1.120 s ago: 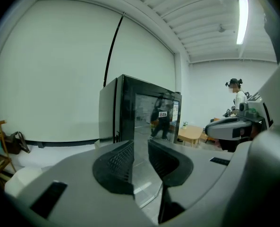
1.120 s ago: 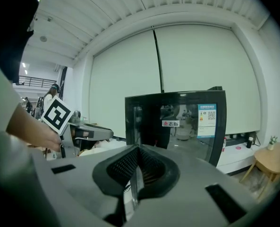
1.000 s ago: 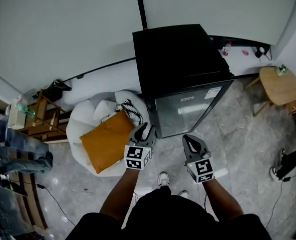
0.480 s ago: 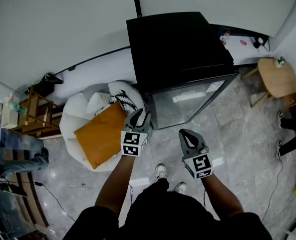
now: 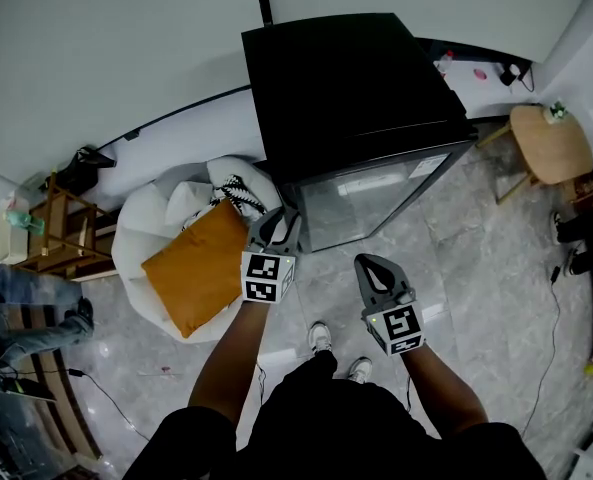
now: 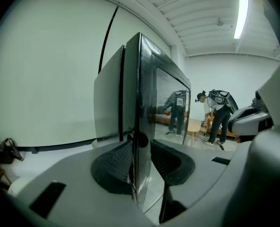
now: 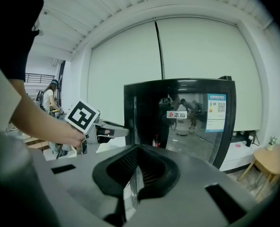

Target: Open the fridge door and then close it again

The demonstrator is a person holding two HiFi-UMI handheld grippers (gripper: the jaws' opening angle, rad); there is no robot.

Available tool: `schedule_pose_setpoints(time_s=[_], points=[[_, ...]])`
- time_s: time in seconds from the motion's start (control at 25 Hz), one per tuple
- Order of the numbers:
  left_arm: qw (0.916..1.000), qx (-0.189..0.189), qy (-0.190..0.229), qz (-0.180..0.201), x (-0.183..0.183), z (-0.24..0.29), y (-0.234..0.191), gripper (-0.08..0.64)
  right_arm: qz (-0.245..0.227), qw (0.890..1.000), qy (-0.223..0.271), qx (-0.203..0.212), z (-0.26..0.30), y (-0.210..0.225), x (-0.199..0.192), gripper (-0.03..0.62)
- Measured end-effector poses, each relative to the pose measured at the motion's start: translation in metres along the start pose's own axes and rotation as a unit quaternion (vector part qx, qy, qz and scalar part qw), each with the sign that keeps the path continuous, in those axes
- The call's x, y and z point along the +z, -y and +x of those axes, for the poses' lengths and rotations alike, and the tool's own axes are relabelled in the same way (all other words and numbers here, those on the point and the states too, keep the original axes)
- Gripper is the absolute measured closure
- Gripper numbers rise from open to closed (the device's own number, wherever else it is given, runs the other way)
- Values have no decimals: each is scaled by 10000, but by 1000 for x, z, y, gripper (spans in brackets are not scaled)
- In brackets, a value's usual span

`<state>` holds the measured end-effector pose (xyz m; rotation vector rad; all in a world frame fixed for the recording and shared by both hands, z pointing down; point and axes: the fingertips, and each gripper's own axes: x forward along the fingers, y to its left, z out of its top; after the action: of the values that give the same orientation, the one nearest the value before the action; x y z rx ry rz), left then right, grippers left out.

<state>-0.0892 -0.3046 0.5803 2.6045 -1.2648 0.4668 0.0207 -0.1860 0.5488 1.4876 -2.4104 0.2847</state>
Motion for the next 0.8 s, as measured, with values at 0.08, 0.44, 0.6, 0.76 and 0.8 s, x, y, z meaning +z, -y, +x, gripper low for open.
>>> schedule_pose_setpoints(time_s=[0.08, 0.44, 0.6, 0.76, 0.8], points=[[10000, -12, 4, 32, 2, 2, 0, 425, 2, 10000, -6, -21, -1, 0, 0, 582], [9999, -87, -19, -51, 3, 3, 1, 434, 77, 10000, 5, -39, 1, -1, -3, 581], [9999, -148, -44, 36, 3, 1, 2, 442, 84, 10000, -28, -36, -1, -4, -8, 581], [9999, -125, -17, 79, 1, 0, 2, 445, 77, 10000, -51, 25, -2, -10, -11, 581], [9999, -118, -20, 75, 1, 1, 2, 446, 71, 10000, -56, 33, -1, -10, -12, 581]])
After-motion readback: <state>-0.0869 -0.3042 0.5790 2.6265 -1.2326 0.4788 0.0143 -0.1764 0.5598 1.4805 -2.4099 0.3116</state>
